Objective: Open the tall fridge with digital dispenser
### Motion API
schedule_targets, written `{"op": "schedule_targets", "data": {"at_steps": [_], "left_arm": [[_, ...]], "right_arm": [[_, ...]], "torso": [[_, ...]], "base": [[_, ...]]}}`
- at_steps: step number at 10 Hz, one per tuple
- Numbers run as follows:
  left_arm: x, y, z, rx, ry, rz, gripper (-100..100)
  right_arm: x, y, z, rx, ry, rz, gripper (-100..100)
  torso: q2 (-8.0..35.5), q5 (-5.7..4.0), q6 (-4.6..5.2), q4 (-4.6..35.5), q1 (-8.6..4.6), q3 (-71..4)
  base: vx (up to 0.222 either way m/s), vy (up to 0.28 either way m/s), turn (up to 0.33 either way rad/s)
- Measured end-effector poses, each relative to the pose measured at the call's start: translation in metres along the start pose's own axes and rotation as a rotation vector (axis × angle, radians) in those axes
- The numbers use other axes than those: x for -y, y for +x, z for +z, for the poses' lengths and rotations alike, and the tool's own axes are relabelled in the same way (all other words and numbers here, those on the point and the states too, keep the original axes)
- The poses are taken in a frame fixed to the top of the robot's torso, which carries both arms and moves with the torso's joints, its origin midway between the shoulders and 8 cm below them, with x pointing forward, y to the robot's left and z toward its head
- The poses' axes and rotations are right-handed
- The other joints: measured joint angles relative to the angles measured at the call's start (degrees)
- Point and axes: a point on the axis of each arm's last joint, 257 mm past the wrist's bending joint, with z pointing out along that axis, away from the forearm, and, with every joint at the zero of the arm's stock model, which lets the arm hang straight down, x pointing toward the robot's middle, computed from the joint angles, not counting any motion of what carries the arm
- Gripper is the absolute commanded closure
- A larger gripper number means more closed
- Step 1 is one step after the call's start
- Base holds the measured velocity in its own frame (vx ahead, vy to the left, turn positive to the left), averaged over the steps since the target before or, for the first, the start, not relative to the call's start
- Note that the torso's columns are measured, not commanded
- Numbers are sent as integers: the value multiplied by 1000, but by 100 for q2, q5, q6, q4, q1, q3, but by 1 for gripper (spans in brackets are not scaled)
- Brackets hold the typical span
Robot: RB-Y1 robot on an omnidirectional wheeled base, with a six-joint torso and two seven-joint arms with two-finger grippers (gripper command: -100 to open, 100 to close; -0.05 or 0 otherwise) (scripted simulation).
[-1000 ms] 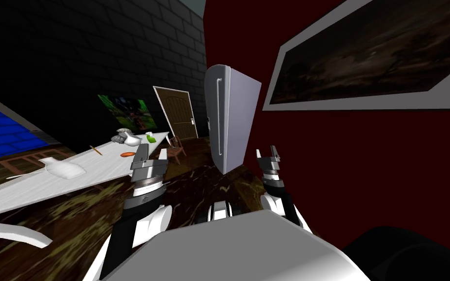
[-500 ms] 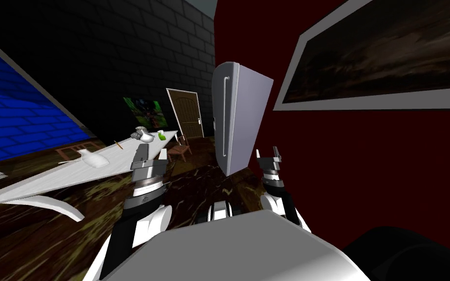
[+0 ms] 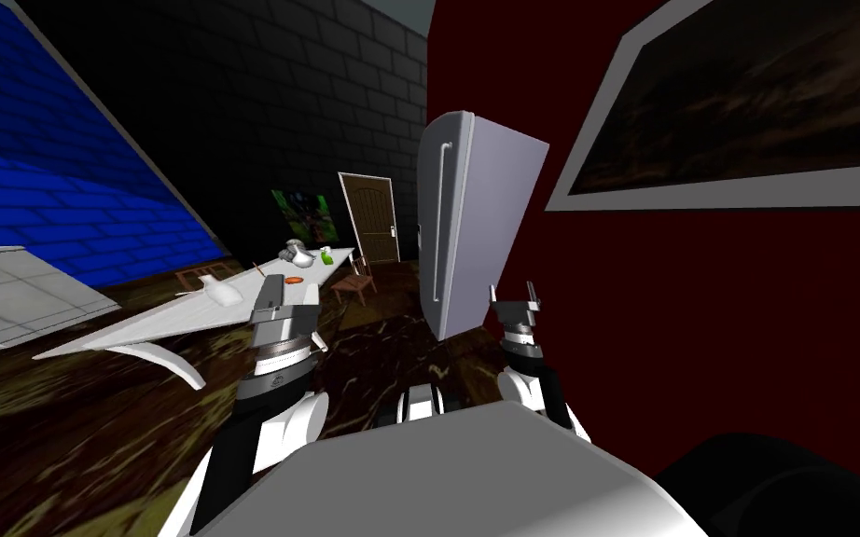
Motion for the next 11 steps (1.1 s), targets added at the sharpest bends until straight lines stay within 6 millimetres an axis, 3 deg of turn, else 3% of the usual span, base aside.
{"op": "schedule_targets", "data": {"at_steps": [11], "left_arm": [[0, 0, 0, 0, 0, 0, 0]], "right_arm": [[-2, -29, -5, 87, -73, 454, -100]], "torso": [[-2, -1, -1, -1, -3, -1]], "base": [[52, -48, 194]]}}
